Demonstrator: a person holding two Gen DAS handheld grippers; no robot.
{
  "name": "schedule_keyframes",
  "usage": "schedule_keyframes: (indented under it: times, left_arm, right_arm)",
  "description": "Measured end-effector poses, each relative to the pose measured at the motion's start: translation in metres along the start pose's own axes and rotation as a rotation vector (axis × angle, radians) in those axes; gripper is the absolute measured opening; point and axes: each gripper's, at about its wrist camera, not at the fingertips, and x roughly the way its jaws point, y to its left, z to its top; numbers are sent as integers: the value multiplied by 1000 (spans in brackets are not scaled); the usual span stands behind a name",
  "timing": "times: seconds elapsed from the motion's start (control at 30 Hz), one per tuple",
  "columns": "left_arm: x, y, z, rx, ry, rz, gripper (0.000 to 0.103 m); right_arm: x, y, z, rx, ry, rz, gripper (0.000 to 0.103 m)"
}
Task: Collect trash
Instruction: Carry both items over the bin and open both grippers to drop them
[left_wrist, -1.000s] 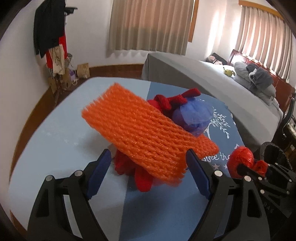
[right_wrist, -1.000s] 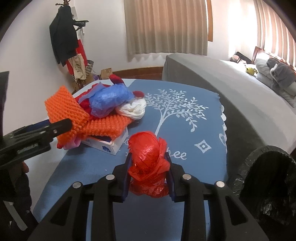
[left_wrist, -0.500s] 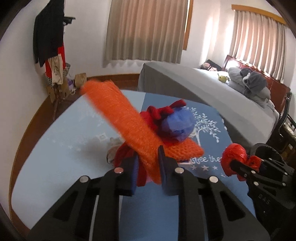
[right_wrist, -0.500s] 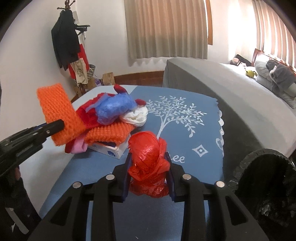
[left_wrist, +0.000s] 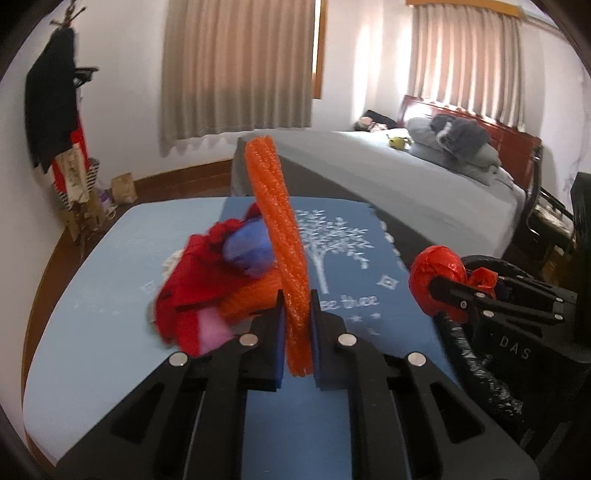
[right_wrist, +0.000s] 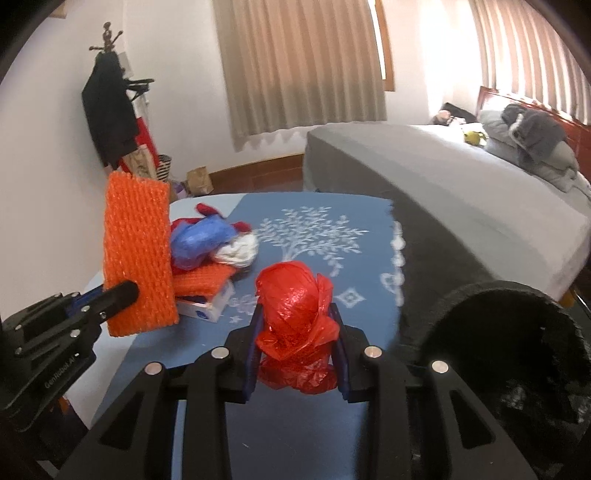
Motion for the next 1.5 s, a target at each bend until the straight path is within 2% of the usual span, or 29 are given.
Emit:
schedule_keyframes:
  times: [0.17, 0.37, 0.47, 0.77, 0.8, 0.83, 0.9, 0.97, 1.07, 1.1, 1.17, 1.23, 1.37, 1.5]
  left_arm:
    - [5, -28, 2, 33, -5, -67, 10]
    - [15, -79, 3, 97, 6, -189, 10]
    - [25, -107, 1, 125, 33, -270, 10]
    - [51, -175, -7, 206, 76, -424, 11]
    - [51, -178, -9, 210, 83, -440, 14]
    - [53, -182, -10, 213, 88, -454, 19]
    - [55, -186, -11, 213, 89, -474, 50]
    - [54, -185, -12, 213, 82, -476, 54]
    - [57, -179, -15, 208, 87, -450, 54]
    - [55, -174, -14, 200, 86, -438, 56]
    - [53, -162, -9, 185, 78, -411, 62]
    - [49, -149, -6, 171, 56, -365, 70]
    - [40, -116, -3, 143, 18, -270, 76]
    - [29, -69, 3, 97, -22, -136, 77]
  right_arm:
    - [-23, -29, -4, 39, -21, -59, 33]
    - [-50, -80, -16, 126, -32, -163, 33]
    - [-60, -103, -24, 163, -29, -218, 33]
    - [-85, -152, -42, 237, -27, -341, 37]
    - [-87, -155, -43, 243, -29, -354, 37]
    - [-90, -159, -45, 249, -29, -367, 43]
    - [-94, -165, -45, 256, -34, -391, 53]
    - [-97, -170, -47, 260, -42, -410, 64]
    - [-96, -172, -44, 266, -51, -428, 73]
    - [-97, -172, -44, 265, -53, -429, 76]
    - [-96, -170, -41, 259, -63, -435, 90]
    - [-94, -162, -37, 241, -77, -437, 96]
    - [-86, -143, -29, 204, -91, -391, 97]
    - [-66, -115, -13, 160, -105, -315, 97]
